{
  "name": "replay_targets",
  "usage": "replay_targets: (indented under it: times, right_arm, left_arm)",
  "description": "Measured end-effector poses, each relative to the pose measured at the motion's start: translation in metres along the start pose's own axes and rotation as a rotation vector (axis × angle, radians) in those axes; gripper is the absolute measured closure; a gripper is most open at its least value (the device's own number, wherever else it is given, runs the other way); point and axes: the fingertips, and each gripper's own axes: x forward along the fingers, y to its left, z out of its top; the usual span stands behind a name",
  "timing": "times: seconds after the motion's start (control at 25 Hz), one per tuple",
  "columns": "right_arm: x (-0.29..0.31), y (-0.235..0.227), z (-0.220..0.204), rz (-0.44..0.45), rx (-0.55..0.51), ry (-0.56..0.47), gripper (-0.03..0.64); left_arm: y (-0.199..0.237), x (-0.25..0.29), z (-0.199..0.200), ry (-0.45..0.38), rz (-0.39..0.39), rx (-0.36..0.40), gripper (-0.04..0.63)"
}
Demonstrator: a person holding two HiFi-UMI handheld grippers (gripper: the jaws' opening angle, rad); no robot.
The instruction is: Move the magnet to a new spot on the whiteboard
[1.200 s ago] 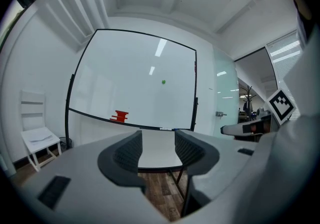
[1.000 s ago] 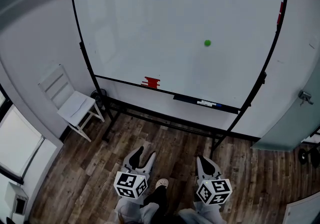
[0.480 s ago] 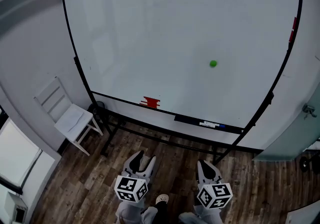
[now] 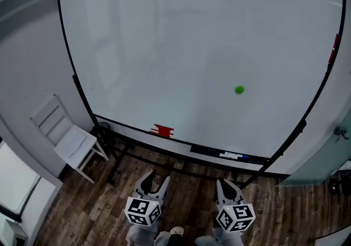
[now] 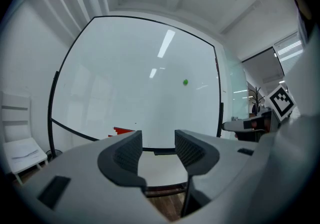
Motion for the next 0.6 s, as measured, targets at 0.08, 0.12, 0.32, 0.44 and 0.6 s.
replay_targets:
  times: [0.08,0.12,0.32,0.44,0.6]
  right_arm:
    - [0.011,-0.004,0.003,-0.005,0.0,-0.004,0.588]
    - [0.016,-0.006,0.004,-0.007,0.001,-0.006,0.588]
    - [0.043,-0.011,0.011,-0.013,-0.005,-0.022,0.589]
    - [0.055,-0.019,0.014,-0.028,0.0,-0.03,0.588]
    - [0.068,-0.029,0.02,-0.045,-0.001,-0.05,0.589]
  left_arm:
    - [0.006,0.011,0.003,-0.002,-0.006,0.009,0.396]
    - [0.009,0.016,0.004,-0.003,-0.007,0.012,0.396]
    - [0.026,0.042,0.009,-0.012,-0.018,0.021,0.396]
    - [0.03,0.056,0.01,-0.011,-0.032,0.029,0.396]
    - [0.034,0.077,0.009,-0.006,-0.061,0.041,0.396]
